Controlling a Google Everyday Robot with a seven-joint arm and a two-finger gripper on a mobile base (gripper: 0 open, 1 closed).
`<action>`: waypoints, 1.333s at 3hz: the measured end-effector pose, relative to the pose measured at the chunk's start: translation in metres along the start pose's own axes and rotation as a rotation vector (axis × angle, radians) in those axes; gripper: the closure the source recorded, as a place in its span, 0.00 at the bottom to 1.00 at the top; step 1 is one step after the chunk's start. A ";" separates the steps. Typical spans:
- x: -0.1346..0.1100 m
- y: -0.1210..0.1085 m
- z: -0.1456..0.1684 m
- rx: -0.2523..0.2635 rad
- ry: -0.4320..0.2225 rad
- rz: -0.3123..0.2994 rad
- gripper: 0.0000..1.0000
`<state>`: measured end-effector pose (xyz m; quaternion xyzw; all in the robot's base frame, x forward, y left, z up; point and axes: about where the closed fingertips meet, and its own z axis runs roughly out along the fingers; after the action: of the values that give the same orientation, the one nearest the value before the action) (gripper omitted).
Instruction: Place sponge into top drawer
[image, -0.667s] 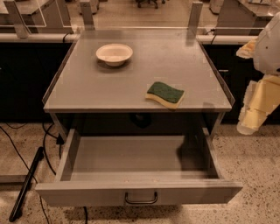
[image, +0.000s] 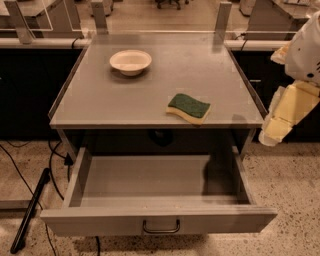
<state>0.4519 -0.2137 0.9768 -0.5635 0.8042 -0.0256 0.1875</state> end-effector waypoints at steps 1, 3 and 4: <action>-0.007 -0.013 0.005 0.031 -0.058 0.095 0.00; -0.030 -0.035 0.027 0.116 -0.234 0.227 0.00; -0.030 -0.035 0.029 0.116 -0.237 0.230 0.00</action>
Offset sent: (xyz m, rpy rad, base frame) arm 0.0559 0.0171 -0.0135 0.2898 -0.1230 -0.2275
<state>0.5015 -0.1938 0.9672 -0.4553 0.8327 0.0164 0.3148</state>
